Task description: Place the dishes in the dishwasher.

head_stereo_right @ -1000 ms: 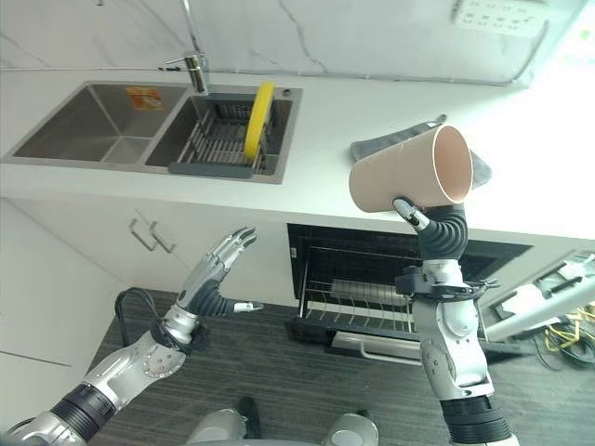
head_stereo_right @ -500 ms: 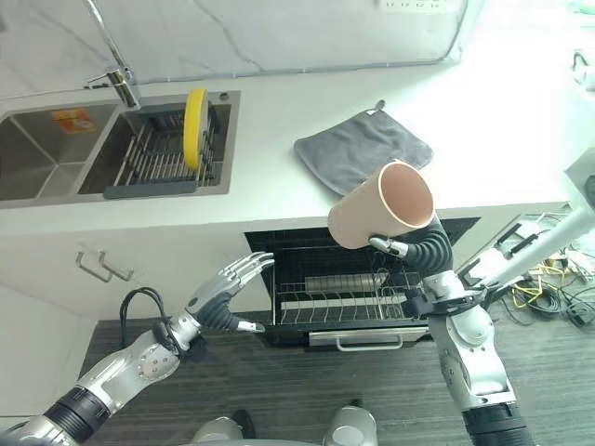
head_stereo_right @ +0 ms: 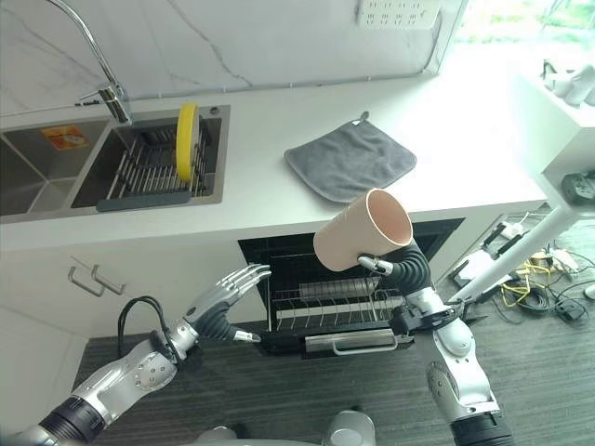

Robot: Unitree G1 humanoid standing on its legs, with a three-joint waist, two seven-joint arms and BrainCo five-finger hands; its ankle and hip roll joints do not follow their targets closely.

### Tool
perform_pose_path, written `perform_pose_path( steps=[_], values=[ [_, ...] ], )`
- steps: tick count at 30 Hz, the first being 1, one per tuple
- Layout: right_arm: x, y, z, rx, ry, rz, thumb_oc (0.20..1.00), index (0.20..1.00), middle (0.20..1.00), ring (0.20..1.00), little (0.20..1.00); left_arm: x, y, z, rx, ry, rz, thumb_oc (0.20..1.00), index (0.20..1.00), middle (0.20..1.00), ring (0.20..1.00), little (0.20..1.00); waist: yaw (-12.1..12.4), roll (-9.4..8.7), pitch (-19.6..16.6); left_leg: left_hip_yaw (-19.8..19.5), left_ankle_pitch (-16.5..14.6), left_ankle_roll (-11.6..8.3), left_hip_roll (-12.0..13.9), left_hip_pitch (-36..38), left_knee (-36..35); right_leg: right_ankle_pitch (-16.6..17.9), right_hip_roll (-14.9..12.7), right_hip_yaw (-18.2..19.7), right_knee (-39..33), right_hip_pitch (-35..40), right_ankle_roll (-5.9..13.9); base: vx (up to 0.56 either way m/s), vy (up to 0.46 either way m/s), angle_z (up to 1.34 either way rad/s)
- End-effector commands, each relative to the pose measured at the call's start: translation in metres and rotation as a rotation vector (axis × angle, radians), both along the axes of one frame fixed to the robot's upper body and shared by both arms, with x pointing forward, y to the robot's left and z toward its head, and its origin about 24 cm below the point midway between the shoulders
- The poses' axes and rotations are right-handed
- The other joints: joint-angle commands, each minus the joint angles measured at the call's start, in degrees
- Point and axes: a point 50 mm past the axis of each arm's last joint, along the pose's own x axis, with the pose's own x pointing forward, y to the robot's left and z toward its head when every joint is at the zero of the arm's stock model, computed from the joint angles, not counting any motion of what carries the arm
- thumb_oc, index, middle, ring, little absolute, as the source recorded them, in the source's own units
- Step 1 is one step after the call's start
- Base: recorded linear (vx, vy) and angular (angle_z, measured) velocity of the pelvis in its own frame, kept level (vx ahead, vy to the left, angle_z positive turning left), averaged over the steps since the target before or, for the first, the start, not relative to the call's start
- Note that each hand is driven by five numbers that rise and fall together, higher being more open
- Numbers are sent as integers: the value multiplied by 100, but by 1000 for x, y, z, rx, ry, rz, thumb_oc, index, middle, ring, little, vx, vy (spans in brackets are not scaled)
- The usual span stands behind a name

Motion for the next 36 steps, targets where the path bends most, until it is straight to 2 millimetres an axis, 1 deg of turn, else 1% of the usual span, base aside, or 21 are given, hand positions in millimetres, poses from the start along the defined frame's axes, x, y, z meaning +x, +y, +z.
perform_pose_path(
  steps=[1,7,15,16,18,19,20,22,24,26,27,28,31,36],
  values=[
    [-2,1,26,96,-130,-13,200,200,200,200,200,2,0,20,-39,-80,-23,1000,1000,1000,1000,1000,13,-76,4,-245,-588,193,245,32,582,533,-465,-478,-411,25,363,0,0,0],
    [-3,6,24,153,-115,19,200,200,200,200,200,2,2,19,-31,-90,-7,1000,1000,1000,1000,1000,11,-70,-35,-250,-608,188,241,54,585,522,-473,-470,-407,34,370,0,0,0],
    [-4,8,23,122,-112,-23,200,200,200,200,200,4,5,21,-29,-91,11,1000,1000,1000,1000,1000,0,-62,-65,-233,-623,198,238,72,582,516,-501,-488,-365,7,387,0,0,0],
    [22,49,23,243,15,149,200,200,200,200,200,32,27,23,-6,-64,191,1000,1000,1000,1000,1000,577,74,397,-1120,-489,274,155,-222,296,102,-830,-1016,1452,-841,215,-14,33,-2],
    [23,48,21,249,24,159,200,200,200,200,200,33,27,22,-8,-61,190,1000,1000,1000,1000,1000,575,84,366,-1094,-432,289,153,-160,168,122,-825,-1024,1395,-804,217,-14,26,-30],
    [26,48,20,248,36,160,200,200,200,200,200,33,23,21,-10,-56,181,1000,1000,1000,1000,1000,592,71,314,-1111,-414,252,146,-104,91,101,-817,-1063,1225,-725,205,-9,-9,-38],
    [28,49,18,236,37,156,200,200,200,200,200,33,19,19,-33,-46,178,1000,1000,1000,1000,1000,613,61,266,-1026,-355,229,173,-21,-12,131,-867,-1156,1074,-649,224,-23,-29,-12],
    [32,50,19,219,27,146,200,200,200,200,200,30,9,17,-43,-36,156,1000,1000,1000,1000,1000,633,71,204,-989,-237,153,234,87,-226,122,-768,-1219,648,-464,235,-25,-49,16],
    [33,51,20,221,26,147,200,200,200,200,200,28,6,15,-36,-29,144,1000,1000,1000,1000,1000,651,83,183,-1007,-163,109,281,131,-348,157,-746,-1254,465,-395,242,-16,-39,9],
    [37,55,21,210,37,160,200,200,200,200,200,25,4,9,-21,-26,138,1000,1000,1000,1000,1000,647,93,132,-999,-7,18,337,222,-599,316,-691,-1253,120,-287,270,-9,-30,21],
    [37,55,21,206,40,161,200,200,200,200,200,25,4,9,-21,-26,141,1000,1000,1000,1000,1000,643,94,125,-995,14,4,343,235,-633,336,-681,-1252,74,-270,275,0,-19,7],
    [38,55,17,181,72,143,200,200,200,200,200,25,5,7,-26,-25,158,1000,1000,1000,1000,1000,601,110,90,-956,103,-48,368,287,-773,424,-641,-1224,-90,-213,304,1,-17,-6],
    [38,51,13,149,96,124,200,200,200,200,200,25,6,6,-22,-18,165,1000,1000,1000,1000,1000,562,125,59,-924,135,-76,380,302,-825,454,-631,-1189,-158,-190,329,10,-22,-13],
    [34,49,14,156,93,105,200,200,200,200,200,21,6,2,-5,5,143,1000,1000,1000,1000,1000,516,131,27,-899,137,-39,371,292,-791,386,-660,-1175,-68,-181,331,48,-11,-4]
  ],
)
